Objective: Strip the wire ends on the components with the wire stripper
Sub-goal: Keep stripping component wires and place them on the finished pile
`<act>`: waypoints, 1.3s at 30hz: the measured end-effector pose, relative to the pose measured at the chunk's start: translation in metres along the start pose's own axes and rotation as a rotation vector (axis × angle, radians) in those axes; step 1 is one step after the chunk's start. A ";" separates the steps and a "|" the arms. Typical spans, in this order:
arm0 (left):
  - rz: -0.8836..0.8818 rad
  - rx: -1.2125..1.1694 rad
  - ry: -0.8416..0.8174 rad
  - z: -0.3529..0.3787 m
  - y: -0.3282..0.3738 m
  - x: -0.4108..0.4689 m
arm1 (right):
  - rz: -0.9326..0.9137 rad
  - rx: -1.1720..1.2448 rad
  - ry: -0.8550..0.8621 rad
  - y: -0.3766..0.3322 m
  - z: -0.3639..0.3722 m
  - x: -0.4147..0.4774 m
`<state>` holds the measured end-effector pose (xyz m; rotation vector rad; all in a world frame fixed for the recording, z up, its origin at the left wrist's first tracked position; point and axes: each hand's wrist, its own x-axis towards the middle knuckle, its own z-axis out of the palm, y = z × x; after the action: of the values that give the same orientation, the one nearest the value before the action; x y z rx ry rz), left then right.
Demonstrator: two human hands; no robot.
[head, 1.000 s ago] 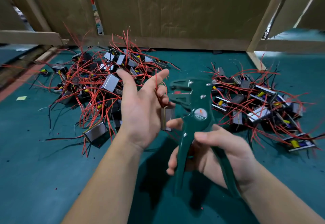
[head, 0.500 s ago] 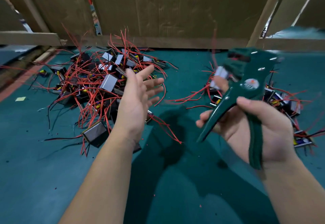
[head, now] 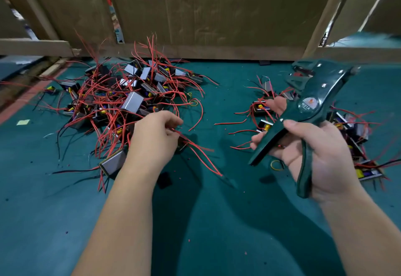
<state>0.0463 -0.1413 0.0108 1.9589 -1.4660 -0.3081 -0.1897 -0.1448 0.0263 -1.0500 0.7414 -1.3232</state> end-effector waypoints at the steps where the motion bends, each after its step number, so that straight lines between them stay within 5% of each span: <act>1: -0.003 -0.010 0.016 0.000 -0.001 0.001 | 0.008 -0.001 0.000 0.001 0.001 -0.001; 12: -0.054 -0.232 0.437 -0.003 0.003 0.001 | -0.125 0.156 -0.083 0.001 0.009 -0.010; 16: -0.178 0.087 0.293 -0.001 -0.003 -0.001 | -0.020 0.178 -0.173 -0.003 0.010 -0.013; 22: -0.213 0.143 0.182 0.004 -0.003 -0.004 | 0.230 0.395 -0.368 -0.007 0.011 -0.013; 28: -0.140 0.004 0.147 0.007 0.002 -0.003 | 0.500 0.272 -0.145 0.004 0.019 -0.011; 39: -0.065 -0.008 0.106 0.024 0.007 -0.006 | 0.430 0.370 -0.096 0.006 0.015 -0.007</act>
<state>0.0255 -0.1454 -0.0040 1.9881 -1.3342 -0.2338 -0.1751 -0.1358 0.0258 -0.6099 0.5805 -0.9814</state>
